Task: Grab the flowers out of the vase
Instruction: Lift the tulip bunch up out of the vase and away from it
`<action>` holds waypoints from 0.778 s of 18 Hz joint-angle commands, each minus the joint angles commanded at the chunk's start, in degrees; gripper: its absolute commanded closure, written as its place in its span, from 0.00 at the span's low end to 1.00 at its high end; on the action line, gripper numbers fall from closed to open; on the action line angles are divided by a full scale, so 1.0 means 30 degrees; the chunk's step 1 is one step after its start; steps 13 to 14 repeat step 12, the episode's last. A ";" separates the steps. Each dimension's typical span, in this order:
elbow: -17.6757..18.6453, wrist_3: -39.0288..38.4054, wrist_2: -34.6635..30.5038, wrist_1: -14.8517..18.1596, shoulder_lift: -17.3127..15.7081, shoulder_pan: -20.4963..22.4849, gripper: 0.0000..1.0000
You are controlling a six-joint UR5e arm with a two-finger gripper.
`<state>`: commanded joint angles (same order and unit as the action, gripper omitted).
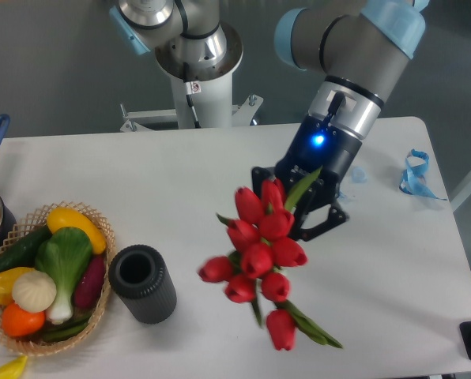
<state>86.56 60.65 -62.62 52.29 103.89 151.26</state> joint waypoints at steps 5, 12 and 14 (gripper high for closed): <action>0.0736 0.0057 -0.2966 0.0087 0.0027 -0.0146 0.99; 0.0502 0.0204 -0.8122 0.0525 0.0816 -0.1610 0.99; 0.0502 0.0204 -0.8122 0.0525 0.0816 -0.1610 0.99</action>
